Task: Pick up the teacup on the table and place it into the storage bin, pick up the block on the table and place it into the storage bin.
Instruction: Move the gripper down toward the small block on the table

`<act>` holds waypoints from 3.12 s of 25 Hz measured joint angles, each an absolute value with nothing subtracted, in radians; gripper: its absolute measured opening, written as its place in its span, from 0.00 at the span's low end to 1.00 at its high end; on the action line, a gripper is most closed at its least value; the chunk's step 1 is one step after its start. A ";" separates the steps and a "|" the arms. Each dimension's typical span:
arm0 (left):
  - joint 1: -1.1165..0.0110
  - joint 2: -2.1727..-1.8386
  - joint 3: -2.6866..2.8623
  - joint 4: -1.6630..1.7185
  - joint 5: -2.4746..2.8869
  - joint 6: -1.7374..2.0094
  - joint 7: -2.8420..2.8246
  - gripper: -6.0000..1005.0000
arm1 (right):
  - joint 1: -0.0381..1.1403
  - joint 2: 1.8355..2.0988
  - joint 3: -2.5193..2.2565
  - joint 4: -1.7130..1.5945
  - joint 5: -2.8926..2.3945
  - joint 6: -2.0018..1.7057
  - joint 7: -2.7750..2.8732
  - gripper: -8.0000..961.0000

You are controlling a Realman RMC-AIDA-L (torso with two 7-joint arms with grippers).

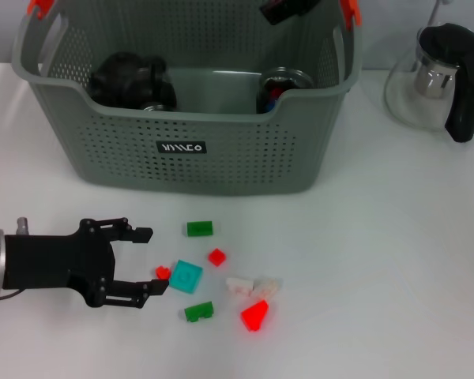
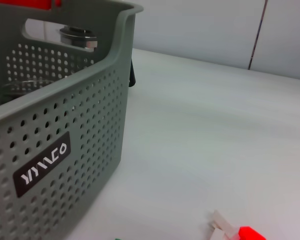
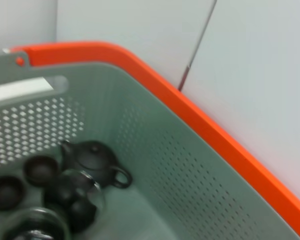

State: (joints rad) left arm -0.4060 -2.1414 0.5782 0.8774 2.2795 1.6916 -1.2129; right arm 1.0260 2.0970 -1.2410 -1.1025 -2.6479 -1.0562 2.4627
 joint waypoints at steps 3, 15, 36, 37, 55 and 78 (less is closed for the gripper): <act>-0.406 -2.142 0.578 0.877 2.279 1.692 -1.215 0.84 | 0.951 2.097 -1.246 -1.274 -2.548 -1.174 2.439 0.98; -0.408 -2.141 0.578 0.877 2.279 1.692 -1.209 0.84 | 0.710 2.095 -1.253 -1.684 -2.243 -1.752 2.338 0.96; -0.419 -2.138 0.584 0.879 2.280 1.706 -1.164 0.84 | 0.799 2.100 -1.555 -1.240 -2.355 -1.663 2.477 0.95; -0.420 -2.138 0.584 0.878 2.280 1.706 -1.158 0.84 | 0.809 2.100 -1.563 -1.223 -2.355 -1.656 2.483 0.95; -0.422 -2.137 0.587 0.877 2.303 1.710 -1.114 0.84 | 0.851 2.104 -1.669 -1.113 -2.373 -1.503 2.529 0.95; -0.424 -2.137 0.586 0.877 2.303 1.707 -1.110 0.84 | 0.854 2.111 -1.869 -1.022 -2.358 -1.233 2.672 0.95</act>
State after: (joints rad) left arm -0.4243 -2.1367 0.5856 0.8766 2.3025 1.7068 -1.1096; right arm 0.8540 2.1108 -1.8694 -1.0224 -2.3581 -1.2330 2.6719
